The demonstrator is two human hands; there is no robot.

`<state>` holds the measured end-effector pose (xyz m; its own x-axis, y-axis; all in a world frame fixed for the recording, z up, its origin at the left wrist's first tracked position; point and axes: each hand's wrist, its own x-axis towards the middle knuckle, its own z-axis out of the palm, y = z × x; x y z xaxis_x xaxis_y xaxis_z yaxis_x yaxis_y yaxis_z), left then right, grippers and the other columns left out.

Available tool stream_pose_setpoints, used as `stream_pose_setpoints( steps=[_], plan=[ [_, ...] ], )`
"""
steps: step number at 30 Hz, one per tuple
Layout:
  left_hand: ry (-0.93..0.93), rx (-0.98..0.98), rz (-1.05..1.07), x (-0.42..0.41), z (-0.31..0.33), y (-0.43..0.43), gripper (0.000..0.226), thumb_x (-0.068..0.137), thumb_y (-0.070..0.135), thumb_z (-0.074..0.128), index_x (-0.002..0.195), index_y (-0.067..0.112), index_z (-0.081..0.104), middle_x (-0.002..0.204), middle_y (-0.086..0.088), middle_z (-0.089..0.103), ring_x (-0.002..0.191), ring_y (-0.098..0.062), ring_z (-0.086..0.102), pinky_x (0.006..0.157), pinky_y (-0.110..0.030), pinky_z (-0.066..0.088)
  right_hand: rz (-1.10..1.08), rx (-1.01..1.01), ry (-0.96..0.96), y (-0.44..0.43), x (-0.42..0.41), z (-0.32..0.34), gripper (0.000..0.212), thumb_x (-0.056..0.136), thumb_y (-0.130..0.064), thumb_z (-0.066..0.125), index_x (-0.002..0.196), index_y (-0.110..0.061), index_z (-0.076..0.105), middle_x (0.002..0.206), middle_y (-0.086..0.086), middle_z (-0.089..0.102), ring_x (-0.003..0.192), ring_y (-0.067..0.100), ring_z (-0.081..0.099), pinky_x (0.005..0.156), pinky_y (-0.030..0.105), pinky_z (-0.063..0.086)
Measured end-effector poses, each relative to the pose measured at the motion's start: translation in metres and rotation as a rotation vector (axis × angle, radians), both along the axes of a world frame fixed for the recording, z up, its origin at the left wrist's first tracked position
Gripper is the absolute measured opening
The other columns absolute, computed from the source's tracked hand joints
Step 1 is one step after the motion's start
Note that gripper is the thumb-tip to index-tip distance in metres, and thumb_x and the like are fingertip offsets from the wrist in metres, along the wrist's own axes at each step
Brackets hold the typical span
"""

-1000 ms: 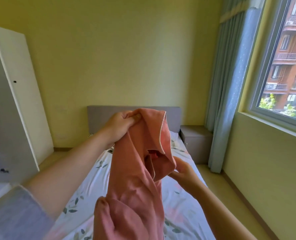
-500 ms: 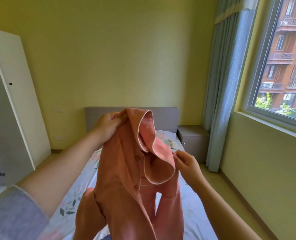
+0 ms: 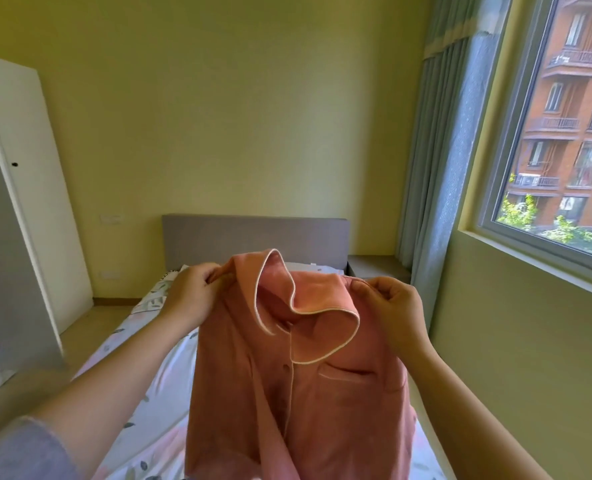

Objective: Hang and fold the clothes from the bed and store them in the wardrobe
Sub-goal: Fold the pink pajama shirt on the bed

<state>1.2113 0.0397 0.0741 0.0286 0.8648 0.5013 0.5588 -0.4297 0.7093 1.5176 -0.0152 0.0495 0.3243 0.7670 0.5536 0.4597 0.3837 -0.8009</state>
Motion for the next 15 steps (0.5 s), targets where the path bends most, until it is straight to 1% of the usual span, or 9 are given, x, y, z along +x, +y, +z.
stream_pose_setpoints(
  steps=[1,3,4,6,8,10,13,15],
  plan=[
    [0.035,0.017,-0.011,-0.001,-0.007,-0.005,0.033,0.094,0.023,0.062,0.063,0.011,0.056,0.059,-0.001,0.054,0.059,-0.012,0.046,0.057,-0.030,0.033,-0.006,0.001,-0.018,-0.004,0.004,0.000,0.017,0.081,-0.034,0.078,0.067,-0.027,0.073,0.063,-0.007,0.069,0.058,0.003,0.056,0.059,0.031,0.048],
    [0.084,0.023,0.001,-0.002,-0.021,-0.016,0.024,0.094,0.013,0.059,0.071,0.005,0.063,0.070,-0.012,0.063,0.067,-0.025,0.057,0.062,-0.038,0.042,-0.006,0.011,-0.059,-0.012,0.010,-0.001,0.015,0.079,-0.033,0.079,0.067,-0.030,0.072,0.063,-0.010,0.068,0.057,0.001,0.055,0.058,0.028,0.048],
    [0.104,0.035,0.026,-0.002,-0.027,-0.022,0.019,0.093,0.007,0.058,0.075,0.004,0.064,0.073,-0.013,0.064,0.071,-0.030,0.059,0.064,-0.042,0.044,-0.003,0.015,-0.077,-0.017,0.013,-0.001,0.014,0.079,-0.034,0.079,0.067,-0.031,0.072,0.062,-0.011,0.068,0.056,0.000,0.055,0.058,0.025,0.048],
    [0.111,0.054,0.086,0.002,-0.037,-0.036,0.017,0.091,0.002,0.054,0.077,0.009,0.062,0.071,-0.008,0.063,0.070,-0.029,0.059,0.062,-0.042,0.044,-0.011,0.033,-0.109,-0.032,0.019,-0.001,0.013,0.077,-0.039,0.079,0.069,-0.033,0.072,0.063,-0.014,0.068,0.057,0.000,0.057,0.056,0.019,0.047],
    [0.068,0.054,0.136,0.008,-0.046,-0.050,0.019,0.093,0.005,0.049,0.077,0.010,0.058,0.068,-0.007,0.060,0.066,-0.029,0.056,0.057,-0.038,0.039,-0.049,0.063,-0.142,-0.050,0.026,-0.001,0.014,0.076,-0.044,0.079,0.068,-0.035,0.071,0.063,-0.016,0.067,0.057,0.001,0.057,0.054,0.015,0.044],
    [0.019,0.066,0.144,0.015,-0.050,-0.067,0.021,0.096,0.011,0.047,0.077,0.008,0.054,0.067,-0.010,0.058,0.065,-0.031,0.053,0.055,-0.035,0.033,-0.086,0.089,-0.160,-0.071,0.034,-0.001,0.017,0.076,-0.046,0.078,0.067,-0.035,0.069,0.059,-0.015,0.064,0.053,0.001,0.053,0.050,0.014,0.040],
    [-0.059,0.072,0.093,0.029,-0.048,-0.098,0.023,0.100,0.020,0.047,0.081,0.008,0.056,0.072,-0.009,0.059,0.066,-0.022,0.053,0.057,-0.032,0.035,-0.145,0.095,-0.164,-0.104,0.041,-0.002,0.021,0.076,-0.046,0.079,0.066,-0.031,0.068,0.055,-0.008,0.061,0.050,0.002,0.046,0.048,0.020,0.039],
    [-0.098,0.079,0.045,0.033,-0.047,-0.122,0.025,0.100,0.023,0.048,0.084,0.006,0.056,0.076,-0.011,0.060,0.068,-0.017,0.050,0.059,-0.032,0.035,-0.170,0.095,-0.166,-0.127,0.043,-0.004,0.022,0.077,-0.045,0.078,0.065,-0.030,0.068,0.053,-0.012,0.060,0.049,0.001,0.047,0.046,0.018,0.037]
  ],
)
